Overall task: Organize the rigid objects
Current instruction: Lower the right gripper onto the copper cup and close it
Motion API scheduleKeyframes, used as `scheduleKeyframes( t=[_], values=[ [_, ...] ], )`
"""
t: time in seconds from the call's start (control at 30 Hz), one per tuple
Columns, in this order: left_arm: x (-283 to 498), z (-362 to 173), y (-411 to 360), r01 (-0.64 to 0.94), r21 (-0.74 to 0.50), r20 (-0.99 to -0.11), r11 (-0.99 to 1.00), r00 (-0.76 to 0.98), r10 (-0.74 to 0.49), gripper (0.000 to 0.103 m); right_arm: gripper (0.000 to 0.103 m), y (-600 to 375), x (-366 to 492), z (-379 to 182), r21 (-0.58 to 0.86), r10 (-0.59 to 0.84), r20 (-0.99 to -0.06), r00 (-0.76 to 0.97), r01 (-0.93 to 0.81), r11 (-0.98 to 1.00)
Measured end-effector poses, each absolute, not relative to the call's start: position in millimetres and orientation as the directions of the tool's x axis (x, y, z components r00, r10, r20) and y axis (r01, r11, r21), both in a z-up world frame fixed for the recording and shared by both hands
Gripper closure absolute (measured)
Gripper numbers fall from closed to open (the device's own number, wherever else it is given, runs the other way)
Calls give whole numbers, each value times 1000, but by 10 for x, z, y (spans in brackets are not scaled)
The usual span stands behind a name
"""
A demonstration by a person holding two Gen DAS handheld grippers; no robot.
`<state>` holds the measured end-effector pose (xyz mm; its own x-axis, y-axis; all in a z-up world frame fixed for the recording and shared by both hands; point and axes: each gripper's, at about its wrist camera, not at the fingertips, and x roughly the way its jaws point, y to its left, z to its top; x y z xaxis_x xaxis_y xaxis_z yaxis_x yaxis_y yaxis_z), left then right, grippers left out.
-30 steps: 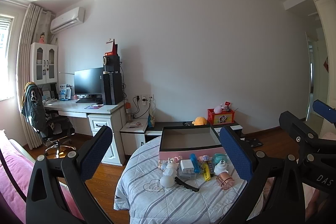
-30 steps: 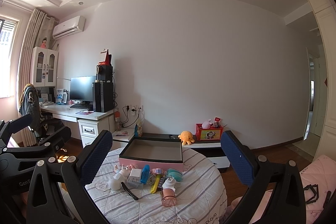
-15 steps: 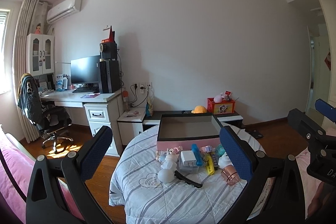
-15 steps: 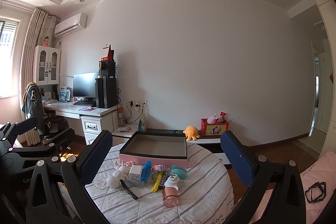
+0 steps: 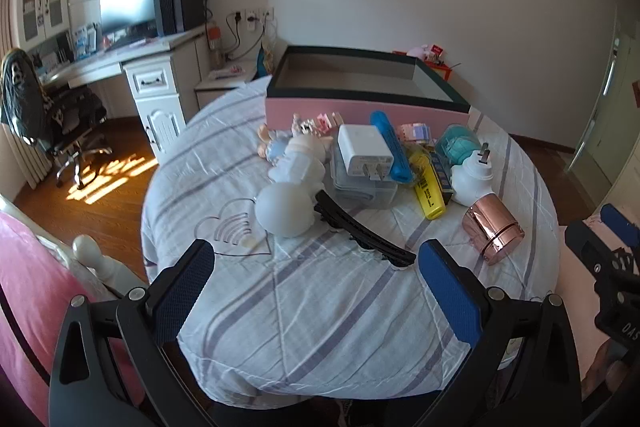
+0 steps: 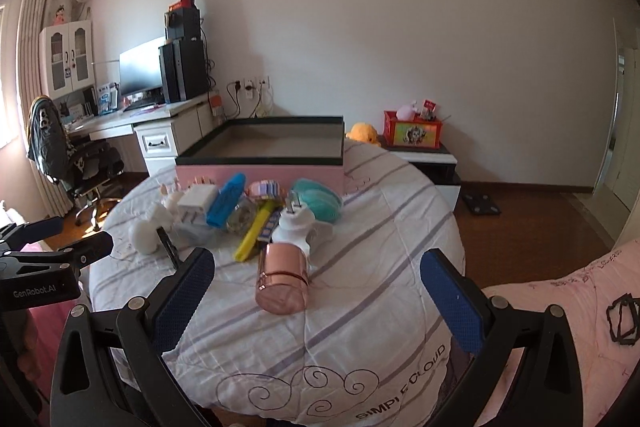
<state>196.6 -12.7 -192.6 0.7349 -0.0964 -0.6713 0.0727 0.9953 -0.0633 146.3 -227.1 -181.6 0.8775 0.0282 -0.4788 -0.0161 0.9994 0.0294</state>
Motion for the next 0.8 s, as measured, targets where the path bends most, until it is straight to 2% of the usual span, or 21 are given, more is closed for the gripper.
scheduleKeyframes(
  t=[0.27, 0.37, 0.47, 0.53, 0.6, 0.7, 0.77, 0.8],
  values=[
    [2441, -2420, -474, 48, 8, -761, 999, 648, -25, 0, 0, -2472, 1808, -2198, 75, 69, -547, 835, -33, 997],
    [2506, -2542, -420, 58, -13, -782, 998, 622, -46, 0, 0, -2488, 1919, -2272, 87, 85, -565, 821, -43, 995],
    [2440, -2554, -317, 106, -37, -759, 994, 644, -97, 3, 0, -2450, 1991, -2329, 91, 104, -574, 812, -63, 994],
    [2387, -2552, -221, 138, -43, -744, 990, 657, -124, 11, 0, -2399, 2040, -2351, 99, 129, -578, 806, -88, 991],
    [2330, -2545, -141, 148, -46, -732, 988, 668, -134, 25, 0, -2325, 2065, -2369, 96, 143, -579, 803, -107, 990],
    [2293, -2532, -57, 148, -45, -725, 988, 676, -134, 40, 0, -2222, 2130, -2404, 93, 163, -586, 794, -135, 987],
    [2305, -2520, -21, 143, -52, -724, 988, 676, -136, 45, 1, -2160, 2181, -2429, 82, 164, -593, 788, -144, 986],
    [2314, -2512, -17, 139, -52, -724, 989, 677, -133, 51, 4, -2130, 2201, -2439, 74, 165, -594, 787, -150, 986]
  ],
)
